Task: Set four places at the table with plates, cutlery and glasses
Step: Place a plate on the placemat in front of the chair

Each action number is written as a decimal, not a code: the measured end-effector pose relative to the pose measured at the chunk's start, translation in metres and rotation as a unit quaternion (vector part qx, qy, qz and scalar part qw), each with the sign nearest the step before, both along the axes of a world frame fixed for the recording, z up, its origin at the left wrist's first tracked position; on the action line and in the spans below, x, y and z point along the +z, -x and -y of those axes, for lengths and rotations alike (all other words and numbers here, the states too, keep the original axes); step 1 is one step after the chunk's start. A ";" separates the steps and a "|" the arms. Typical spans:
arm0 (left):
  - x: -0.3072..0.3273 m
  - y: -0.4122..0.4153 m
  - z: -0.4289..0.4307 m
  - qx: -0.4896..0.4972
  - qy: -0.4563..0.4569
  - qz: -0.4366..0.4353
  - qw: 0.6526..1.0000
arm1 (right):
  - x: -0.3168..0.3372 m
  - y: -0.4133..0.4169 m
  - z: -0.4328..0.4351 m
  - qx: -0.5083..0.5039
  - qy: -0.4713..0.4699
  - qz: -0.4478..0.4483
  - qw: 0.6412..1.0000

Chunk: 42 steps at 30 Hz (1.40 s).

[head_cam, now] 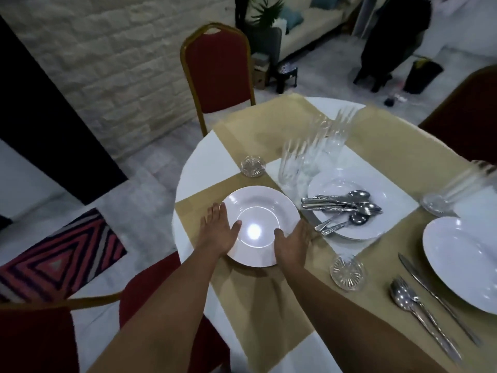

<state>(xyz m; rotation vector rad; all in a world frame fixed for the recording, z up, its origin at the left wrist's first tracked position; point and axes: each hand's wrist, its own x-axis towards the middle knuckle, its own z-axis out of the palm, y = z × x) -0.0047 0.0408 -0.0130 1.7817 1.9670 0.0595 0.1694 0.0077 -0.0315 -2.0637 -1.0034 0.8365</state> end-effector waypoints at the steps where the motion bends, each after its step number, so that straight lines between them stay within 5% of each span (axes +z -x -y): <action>1: 0.000 0.001 -0.004 -0.004 0.002 -0.003 1.000 | 0.001 0.001 0.000 0.007 -0.003 0.006 1.000; 7: 0.001 0.010 -0.030 -0.085 0.021 0.027 0.996 | 0.007 0.018 0.000 -0.074 -0.013 0.010 0.997; 15: -0.007 0.010 -0.035 -0.077 -0.019 0.109 0.991 | 0.008 0.037 0.023 -0.130 -0.005 -0.026 0.991; 42: -0.019 -0.007 0.037 -0.139 -0.049 0.145 0.978 | 0.003 0.030 0.125 -0.159 0.042 -0.018 0.986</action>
